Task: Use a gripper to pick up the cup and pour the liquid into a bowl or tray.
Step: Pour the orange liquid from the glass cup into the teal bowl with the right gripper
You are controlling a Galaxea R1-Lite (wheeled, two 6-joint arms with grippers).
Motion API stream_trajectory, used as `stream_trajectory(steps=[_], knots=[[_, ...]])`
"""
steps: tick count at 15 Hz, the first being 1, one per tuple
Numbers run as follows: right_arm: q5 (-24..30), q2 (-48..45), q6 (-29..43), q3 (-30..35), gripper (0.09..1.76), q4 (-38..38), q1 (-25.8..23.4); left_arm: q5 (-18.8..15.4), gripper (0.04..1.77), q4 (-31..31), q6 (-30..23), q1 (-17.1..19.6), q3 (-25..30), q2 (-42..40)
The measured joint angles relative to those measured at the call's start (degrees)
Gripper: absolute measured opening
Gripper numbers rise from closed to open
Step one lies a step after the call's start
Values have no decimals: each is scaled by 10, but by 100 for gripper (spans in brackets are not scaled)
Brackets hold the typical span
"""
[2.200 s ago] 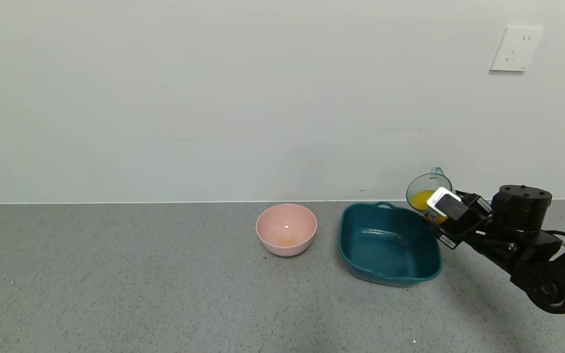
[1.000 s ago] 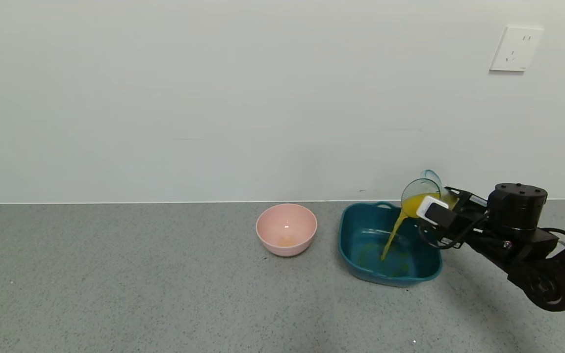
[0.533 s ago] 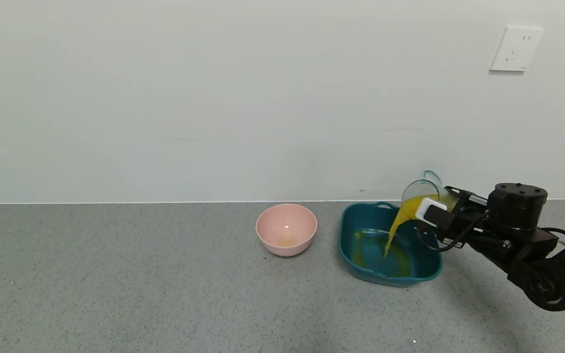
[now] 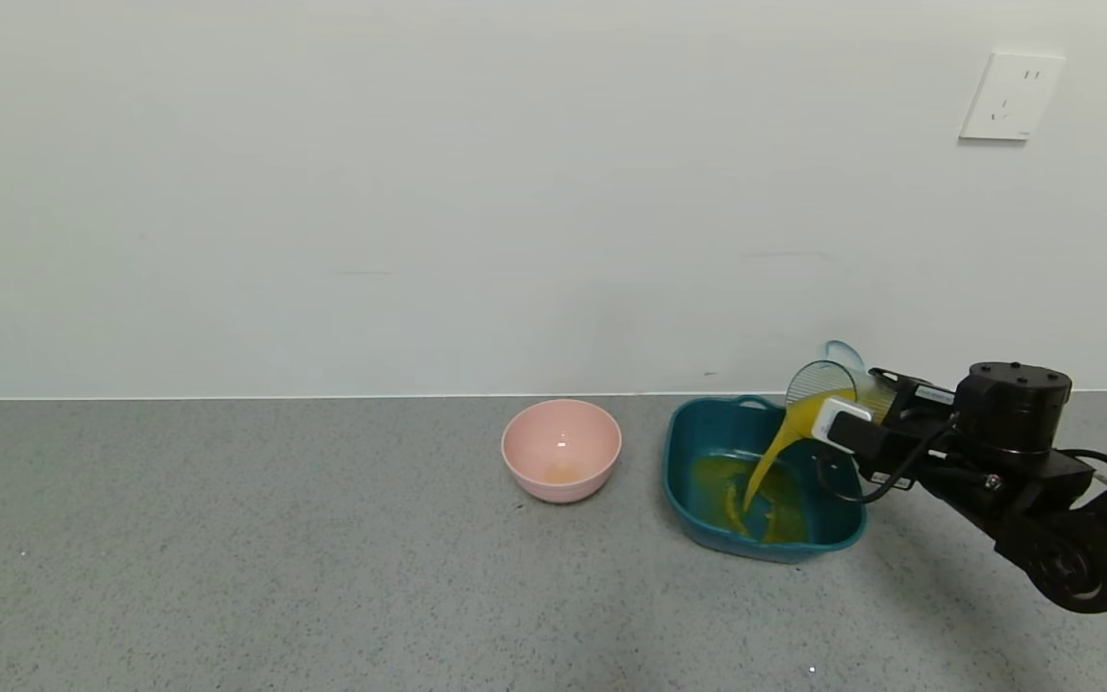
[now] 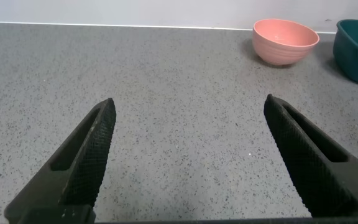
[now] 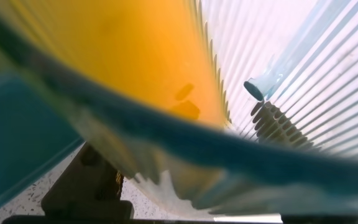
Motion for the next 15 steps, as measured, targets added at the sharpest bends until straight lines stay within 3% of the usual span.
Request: stream_trajectory(steps=[15], knots=[[-17, -15, -126, 8, 133, -1, 0, 0, 172, 0, 0, 0, 0, 0]])
